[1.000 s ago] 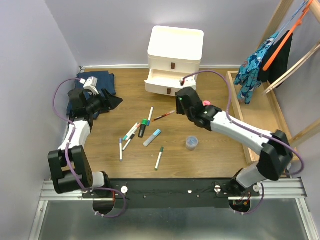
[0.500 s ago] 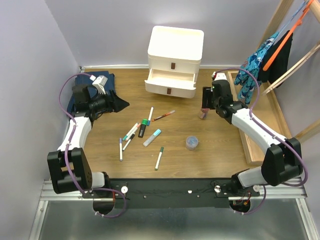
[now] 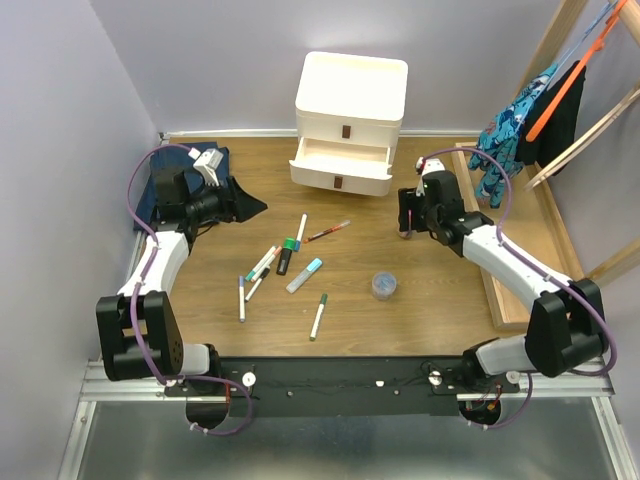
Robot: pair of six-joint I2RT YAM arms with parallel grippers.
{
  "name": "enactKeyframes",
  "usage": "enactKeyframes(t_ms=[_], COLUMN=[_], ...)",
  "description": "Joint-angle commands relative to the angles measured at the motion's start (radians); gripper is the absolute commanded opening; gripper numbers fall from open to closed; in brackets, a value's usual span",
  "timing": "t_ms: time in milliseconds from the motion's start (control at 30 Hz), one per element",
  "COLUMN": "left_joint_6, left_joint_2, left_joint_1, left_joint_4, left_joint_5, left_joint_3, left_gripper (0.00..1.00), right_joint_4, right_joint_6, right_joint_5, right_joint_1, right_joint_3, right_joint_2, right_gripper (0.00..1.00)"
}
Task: Sort the stationery into containers
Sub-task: Pick up the stationery from the center of the board.
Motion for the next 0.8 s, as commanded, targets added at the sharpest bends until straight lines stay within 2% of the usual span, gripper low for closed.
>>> enactKeyframes(t_ms=[0,433,767], left_joint_6=[-0.043,-0.053,-0.056], left_joint_2=[0.024,0.073,0.108], left_joint_1=[-0.002,-0.009,-0.023], left_joint_4=[0.052,0.058,0.066], left_joint_5=[-0.009,-0.020,-0.029], left_joint_3=[0.004,0.024,0.039], left_gripper=[0.77,0.76,0.77], right_joint_4=[0.053,0.246,0.366], right_joint_6=[-0.042,-0.071,-0.057], right_joint_5=[-0.007,0.051,0.047], right_joint_1=[0.001,-0.010,-0.016], right_joint_3=[0.023,-0.054,-0.164], right_joint_2=[0.058,0.161,0.158], right_gripper=[0.76,0.75,0.73])
